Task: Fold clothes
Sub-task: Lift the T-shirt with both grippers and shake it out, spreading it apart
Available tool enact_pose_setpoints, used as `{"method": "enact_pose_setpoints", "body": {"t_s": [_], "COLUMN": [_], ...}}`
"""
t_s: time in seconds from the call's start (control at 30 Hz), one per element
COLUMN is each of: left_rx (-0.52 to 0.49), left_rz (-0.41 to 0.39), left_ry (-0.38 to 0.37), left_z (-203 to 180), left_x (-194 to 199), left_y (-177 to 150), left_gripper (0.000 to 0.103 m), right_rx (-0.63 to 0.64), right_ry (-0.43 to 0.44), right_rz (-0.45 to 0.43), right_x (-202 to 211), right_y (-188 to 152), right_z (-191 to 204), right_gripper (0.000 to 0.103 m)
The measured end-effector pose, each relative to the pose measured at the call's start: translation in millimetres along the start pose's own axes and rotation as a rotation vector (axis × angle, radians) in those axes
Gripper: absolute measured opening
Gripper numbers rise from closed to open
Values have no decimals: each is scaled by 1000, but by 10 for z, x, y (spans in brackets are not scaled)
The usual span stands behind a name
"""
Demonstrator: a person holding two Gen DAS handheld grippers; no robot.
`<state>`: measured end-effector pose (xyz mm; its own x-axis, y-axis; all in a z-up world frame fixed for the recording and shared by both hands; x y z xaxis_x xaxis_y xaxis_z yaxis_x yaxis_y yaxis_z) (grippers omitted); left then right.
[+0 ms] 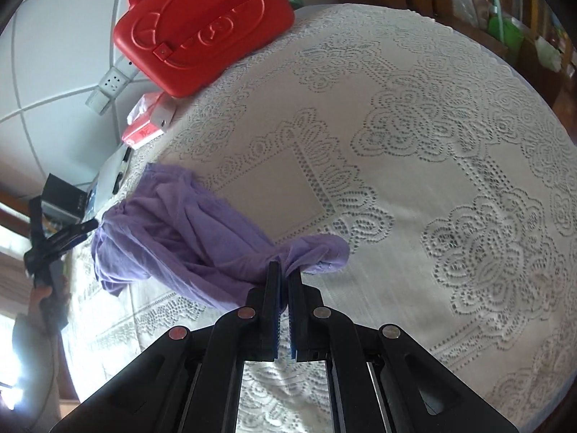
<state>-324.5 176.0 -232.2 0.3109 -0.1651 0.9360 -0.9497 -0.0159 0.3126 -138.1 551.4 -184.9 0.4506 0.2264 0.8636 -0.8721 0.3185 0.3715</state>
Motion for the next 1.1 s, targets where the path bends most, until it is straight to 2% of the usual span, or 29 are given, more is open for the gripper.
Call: {"method": "enact_pose_setpoints", "body": {"t_s": [0.03,0.07,0.2,0.3,0.37,0.47,0.53,0.63,0.73,0.77,0.83,0.9,0.97,1.1], "left_rx": [14,21,17,28,17,11,3,-21,-46,-48,-39,-15,23,148], "left_rz": [36,54,-13,-130,-232,-403,-526,-689,-766,-772,-743,-686,-591,-344], "left_ry": [-30,-46,-41,-56,-30,-13,-6,16,45,54,67,83,97,87], "left_z": [-29,-50,-67,-37,-3,37,57,121,218,263,392,570,758,1118], "left_x": [-70,-105,131,680,1193,2146,2846,3800,4343,4424,4377,4128,3661,2508], "left_y": [-53,-89,12,373,666,1055,1191,1148,778,611,189,-266,-770,-1789], "left_gripper": [35,16,10,10,9,9,9,9,10,10,10,10,9,9], "right_rx": [4,12,59,110,142,203,245,306,353,369,403,428,440,419], "right_ry": [3,1,-4,12,41,101,136,174,211,219,235,236,234,206], "right_rz": [3,9,19,-30,-100,-264,-380,-544,-651,-645,-630,-546,-449,-187], "right_x": [-5,-13,-27,118,321,894,1339,1997,2490,2529,2599,2433,2207,1442], "right_y": [13,22,97,301,564,1087,1320,1536,1487,1397,1210,910,575,-308], "right_z": [14,22,107,276,479,936,1213,1565,1749,1767,1798,1731,1624,1234], "right_gripper": [4,4,4,4,4,4,4,4,4,4,4,4,4,4]}}
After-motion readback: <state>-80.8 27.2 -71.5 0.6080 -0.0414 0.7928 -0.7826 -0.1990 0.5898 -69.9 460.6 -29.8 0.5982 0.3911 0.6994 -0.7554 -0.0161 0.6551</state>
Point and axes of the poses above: each gripper's, at about its wrist camera, not at the fingertips, and x roughly against the way its jaws point, z to its left, y to its top, the point moved 10 cm from there along -x, roughly the way its jaws point, and after that the axes turned 7 degrees about x, right-handed, at the moved point
